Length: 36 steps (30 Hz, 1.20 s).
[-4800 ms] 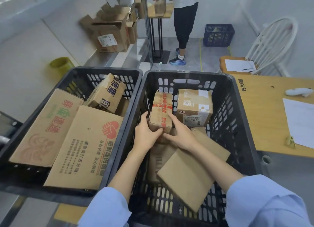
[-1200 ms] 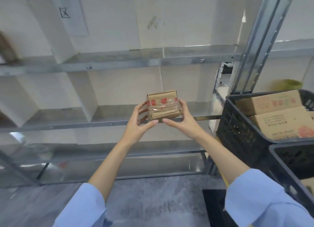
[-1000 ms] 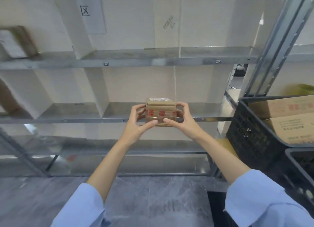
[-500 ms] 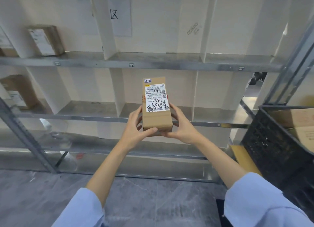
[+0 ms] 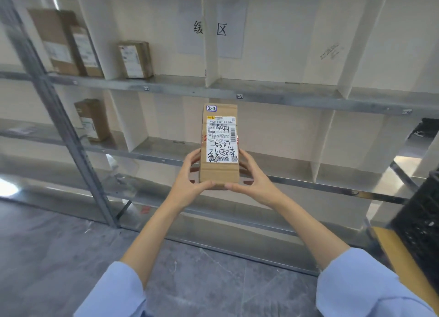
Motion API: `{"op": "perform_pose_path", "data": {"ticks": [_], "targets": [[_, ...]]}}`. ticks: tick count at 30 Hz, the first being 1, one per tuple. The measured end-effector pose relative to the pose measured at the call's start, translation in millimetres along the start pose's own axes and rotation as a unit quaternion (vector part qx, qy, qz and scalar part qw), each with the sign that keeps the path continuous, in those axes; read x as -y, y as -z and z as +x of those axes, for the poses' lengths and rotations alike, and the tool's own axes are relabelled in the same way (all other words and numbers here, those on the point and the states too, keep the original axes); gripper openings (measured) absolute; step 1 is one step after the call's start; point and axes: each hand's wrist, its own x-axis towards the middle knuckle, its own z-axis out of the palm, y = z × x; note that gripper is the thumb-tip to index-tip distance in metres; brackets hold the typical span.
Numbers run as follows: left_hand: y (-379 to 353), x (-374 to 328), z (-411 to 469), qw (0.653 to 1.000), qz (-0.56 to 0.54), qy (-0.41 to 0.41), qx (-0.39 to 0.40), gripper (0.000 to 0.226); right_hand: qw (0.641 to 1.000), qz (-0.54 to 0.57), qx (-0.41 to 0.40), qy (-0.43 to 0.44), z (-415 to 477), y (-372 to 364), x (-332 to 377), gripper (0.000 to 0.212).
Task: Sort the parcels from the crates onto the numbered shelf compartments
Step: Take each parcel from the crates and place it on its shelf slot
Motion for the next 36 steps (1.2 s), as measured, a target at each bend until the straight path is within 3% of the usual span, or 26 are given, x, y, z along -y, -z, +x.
{"op": "perform_pose_path", "data": {"ticks": [4,11,24,31,36], "targets": [[33.2,9.4,-9.0,0.999,0.014,0.018,-0.038,0.087,1.000,0.024,0.016,0.012,19.5,-29.7,10.6,0.094],[82.1,38.3,-12.4,0.992,0.062,0.028,-0.107,0.092,0.999,-0.007,0.032,0.038,67.9,-79.3,17.6,0.105],[163.6,96.9,48.1,0.975,0.116,0.047,-0.183,0.075,0.994,0.025,0.071,0.074,203.8,-149.8,5.9,0.079],[207.4,127.7,113.6,0.963,0.155,0.079,-0.205,0.087,0.988,0.028,0.135,0.074,295.8,-175.9,-4.3,0.096],[222.3,155.6,153.1,0.959,0.178,0.076,-0.205,0.084,0.990,0.039,0.117,0.067,348.2,-199.4,-19.4,0.098]]}}
